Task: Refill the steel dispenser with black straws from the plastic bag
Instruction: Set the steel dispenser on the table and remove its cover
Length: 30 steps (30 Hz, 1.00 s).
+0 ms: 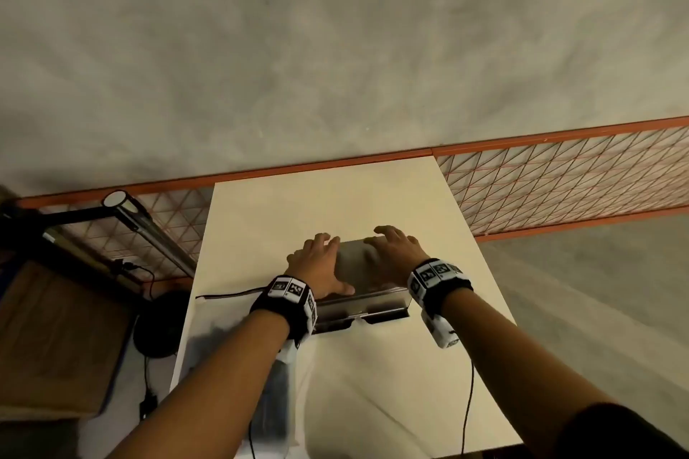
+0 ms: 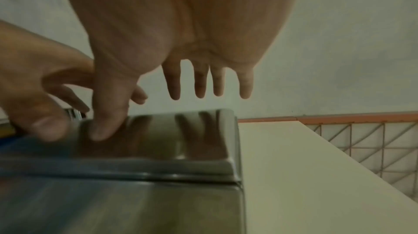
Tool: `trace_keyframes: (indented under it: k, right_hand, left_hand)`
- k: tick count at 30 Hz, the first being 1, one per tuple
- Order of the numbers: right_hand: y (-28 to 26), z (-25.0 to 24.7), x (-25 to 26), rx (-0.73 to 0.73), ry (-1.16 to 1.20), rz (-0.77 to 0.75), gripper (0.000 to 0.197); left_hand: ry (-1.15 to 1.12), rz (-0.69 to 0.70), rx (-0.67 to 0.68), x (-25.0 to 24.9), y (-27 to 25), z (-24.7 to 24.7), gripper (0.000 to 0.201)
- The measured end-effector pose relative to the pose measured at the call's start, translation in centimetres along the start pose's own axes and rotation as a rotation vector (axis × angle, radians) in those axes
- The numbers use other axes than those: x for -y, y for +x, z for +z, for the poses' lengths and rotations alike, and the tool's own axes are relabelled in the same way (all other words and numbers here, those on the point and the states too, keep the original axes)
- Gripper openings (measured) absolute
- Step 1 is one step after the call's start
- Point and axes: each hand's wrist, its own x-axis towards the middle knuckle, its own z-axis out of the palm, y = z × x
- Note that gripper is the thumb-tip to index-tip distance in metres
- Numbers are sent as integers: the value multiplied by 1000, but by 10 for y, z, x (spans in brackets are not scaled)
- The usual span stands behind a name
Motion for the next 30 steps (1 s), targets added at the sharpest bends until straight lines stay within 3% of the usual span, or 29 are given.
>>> trace_keyframes:
  k: [3, 7, 18, 30]
  right_hand:
    - [5, 3, -3, 70, -68, -33, 107]
    - [10, 7, 0, 87, -90, -59, 119]
    - [2, 16, 10, 85, -123, -21, 125]
    - [-15, 29, 22, 29, -159, -37, 132]
  left_hand:
    - [56, -34, 136, -1, 6, 4, 129]
    - [113, -13, 185, -3, 14, 17, 137]
    - [134, 70, 127, 6, 12, 24, 136]
    - [73, 33, 81, 6, -6, 38, 137]
